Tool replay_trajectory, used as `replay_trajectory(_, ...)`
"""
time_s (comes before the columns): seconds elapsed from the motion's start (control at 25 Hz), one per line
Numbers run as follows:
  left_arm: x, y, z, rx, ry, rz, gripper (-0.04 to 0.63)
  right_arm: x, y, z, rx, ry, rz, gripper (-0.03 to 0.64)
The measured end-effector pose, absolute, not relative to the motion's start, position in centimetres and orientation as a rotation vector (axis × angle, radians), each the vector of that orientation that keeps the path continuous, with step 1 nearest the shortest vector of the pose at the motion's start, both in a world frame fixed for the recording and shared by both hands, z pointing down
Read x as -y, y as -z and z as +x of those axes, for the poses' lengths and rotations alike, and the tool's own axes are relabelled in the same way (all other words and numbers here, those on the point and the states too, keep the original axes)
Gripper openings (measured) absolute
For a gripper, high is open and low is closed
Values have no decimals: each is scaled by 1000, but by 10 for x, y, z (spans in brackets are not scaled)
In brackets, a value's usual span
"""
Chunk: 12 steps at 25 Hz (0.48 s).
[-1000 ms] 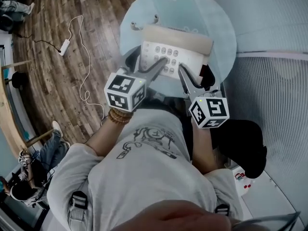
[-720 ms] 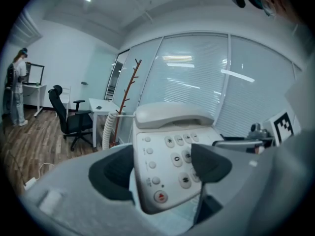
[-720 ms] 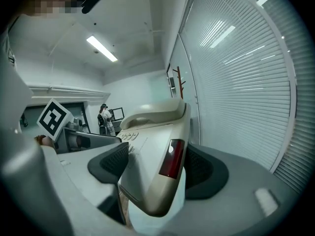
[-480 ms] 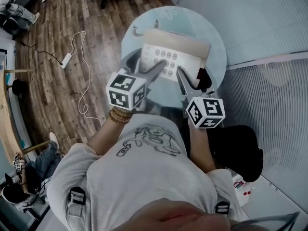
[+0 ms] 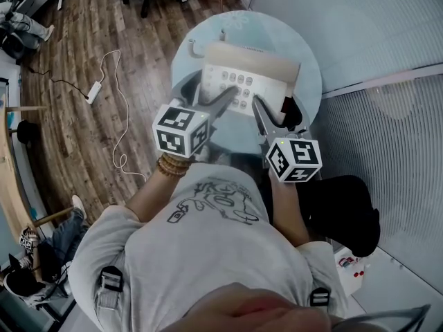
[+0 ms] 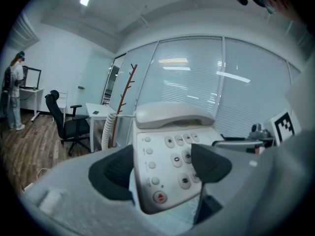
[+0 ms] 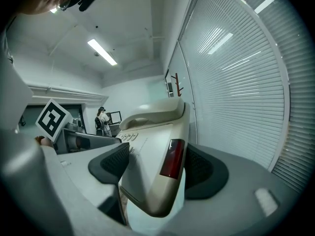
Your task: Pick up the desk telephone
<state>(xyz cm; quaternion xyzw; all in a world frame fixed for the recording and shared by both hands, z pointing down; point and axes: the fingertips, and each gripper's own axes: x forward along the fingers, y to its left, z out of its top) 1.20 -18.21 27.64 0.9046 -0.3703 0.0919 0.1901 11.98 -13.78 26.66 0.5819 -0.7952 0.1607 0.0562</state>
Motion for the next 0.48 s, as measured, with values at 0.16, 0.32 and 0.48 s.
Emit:
replay_trajectory(0.16,183,-278,13,1034,-263,2539,365,138,-268,121,2405,-493,1767,344)
replay_trajectory(0.32,183,-278,14,1035,-261,2538,365,138,-269,121,2406,-494,1768,344)
replay_trajectory(0.48,184,-280,13,1036,-265,2536,365,139,-270,120,2407,-493,1769,344)
